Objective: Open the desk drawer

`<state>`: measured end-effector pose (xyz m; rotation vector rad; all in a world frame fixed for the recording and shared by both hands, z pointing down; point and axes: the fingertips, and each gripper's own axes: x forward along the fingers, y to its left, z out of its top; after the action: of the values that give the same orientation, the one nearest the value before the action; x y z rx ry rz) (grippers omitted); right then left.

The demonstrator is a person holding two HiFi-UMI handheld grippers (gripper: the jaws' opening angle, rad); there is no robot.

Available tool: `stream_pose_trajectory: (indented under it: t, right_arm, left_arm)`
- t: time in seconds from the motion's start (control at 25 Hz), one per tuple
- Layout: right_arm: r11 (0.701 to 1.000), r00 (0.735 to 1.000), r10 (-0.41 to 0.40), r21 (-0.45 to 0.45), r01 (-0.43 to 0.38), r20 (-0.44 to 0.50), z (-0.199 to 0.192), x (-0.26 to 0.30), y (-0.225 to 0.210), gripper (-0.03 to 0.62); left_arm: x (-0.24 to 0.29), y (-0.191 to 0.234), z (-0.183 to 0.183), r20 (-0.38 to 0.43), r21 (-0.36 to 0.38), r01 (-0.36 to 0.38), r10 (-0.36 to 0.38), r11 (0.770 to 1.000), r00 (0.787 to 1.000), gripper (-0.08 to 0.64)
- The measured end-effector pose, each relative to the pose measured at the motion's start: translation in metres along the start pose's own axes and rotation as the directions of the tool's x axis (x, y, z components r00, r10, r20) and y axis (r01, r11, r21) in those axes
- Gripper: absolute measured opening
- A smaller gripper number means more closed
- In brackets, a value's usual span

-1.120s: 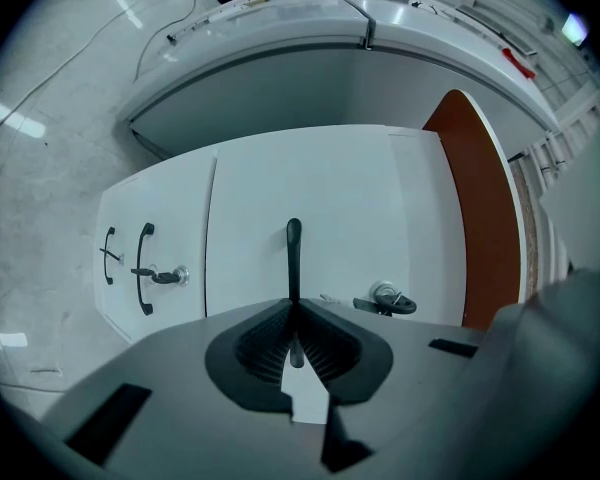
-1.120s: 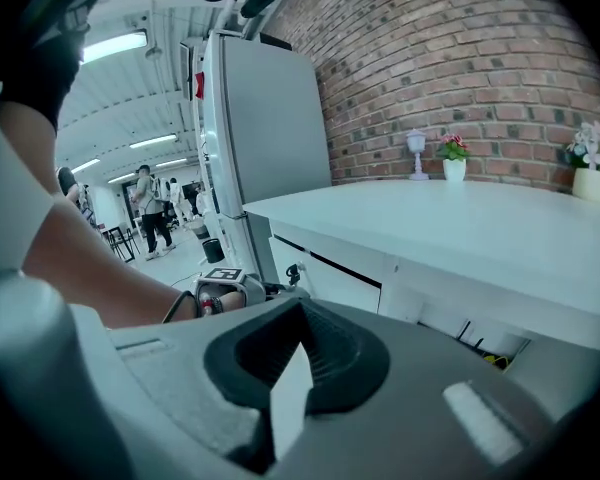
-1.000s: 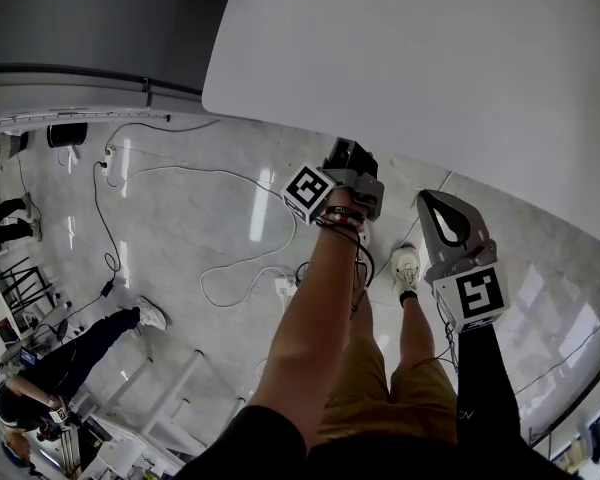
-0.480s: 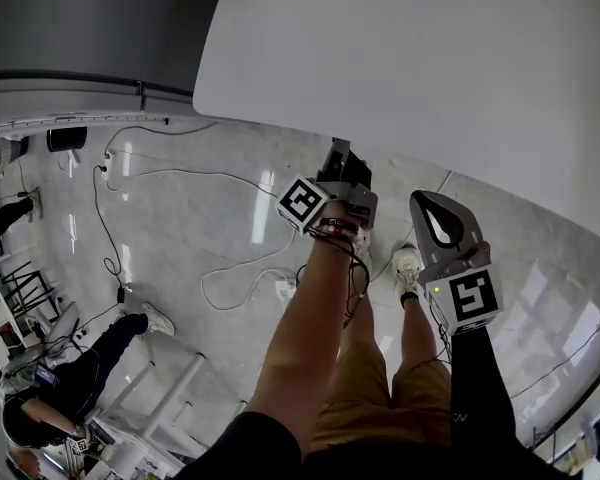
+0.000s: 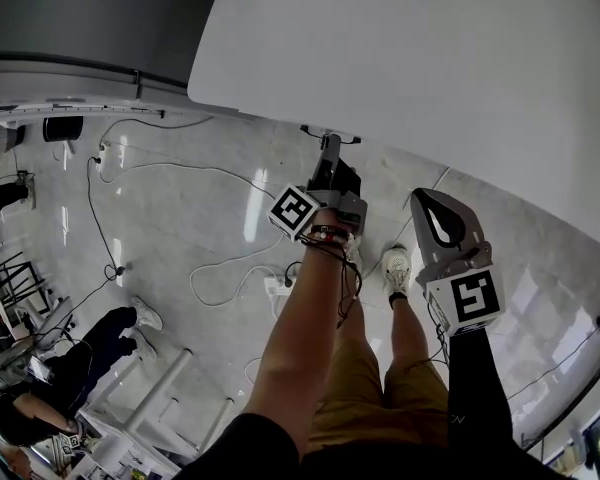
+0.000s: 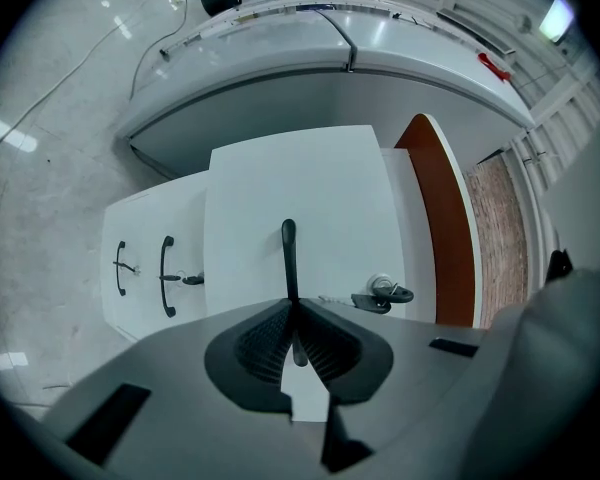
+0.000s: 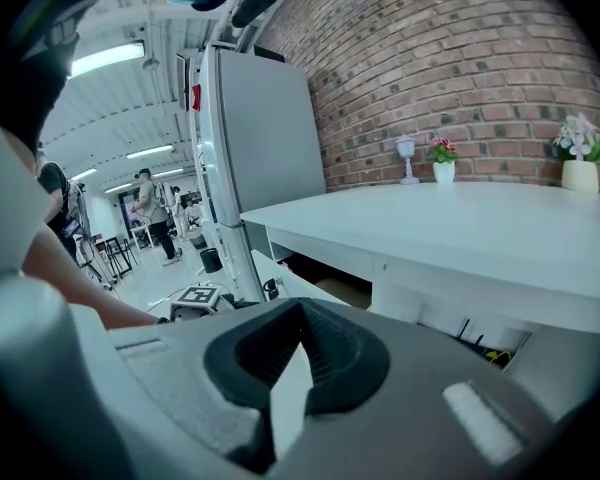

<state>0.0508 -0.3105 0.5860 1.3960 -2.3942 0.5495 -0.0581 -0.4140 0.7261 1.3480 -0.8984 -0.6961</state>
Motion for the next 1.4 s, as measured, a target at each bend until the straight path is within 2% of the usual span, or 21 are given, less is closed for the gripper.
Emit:
stream_pose_trajectory:
  t: [0.2, 0.36, 0.76, 0.96, 1.16, 1.4]
  right_arm:
    - [1.000, 0.999, 0.002, 0.007, -0.002, 0.040, 0.007, -0.003, -0.004, 0.000]
    - [1.000, 0.999, 0.014, -0.014, -0.014, 0.033, 0.005, -0.013, -0.004, 0.000]
    - [0.998, 0.997, 0.048, -0.031, -0.046, 0.060, 0.007, -0.038, 0.003, 0.000]
    - [0.997, 0.995, 0.064, -0.039, -0.061, 0.071, 0.002, -0.049, 0.004, 0.000]
    - [0.996, 0.994, 0.079, -0.036, -0.077, 0.080, -0.007, -0.055, 0.013, 0.000]
    - [0.993, 0.991, 0.112, -0.045, -0.109, 0.075, -0.017, -0.060, 0.030, 0.000]
  left_arm:
    - [-0.002, 0.005, 0.002, -0.021, 0.035, -0.047, 0.048, 0.998, 0.999, 0.025]
    - [-0.012, 0.013, 0.002, -0.029, 0.054, -0.075, 0.077, 0.996, 0.997, 0.025]
    - [-0.050, 0.019, -0.002, 0.015, 0.058, -0.117, 0.117, 0.991, 0.993, 0.026]
    - [-0.075, 0.030, -0.004, 0.048, 0.050, -0.159, 0.157, 0.986, 0.986, 0.026]
    - [-0.106, 0.060, -0.007, 0.063, 0.024, -0.236, 0.234, 0.971, 0.970, 0.026]
    - [-0.126, 0.071, -0.009, 0.074, 0.007, -0.252, 0.251, 0.968, 0.965, 0.025]
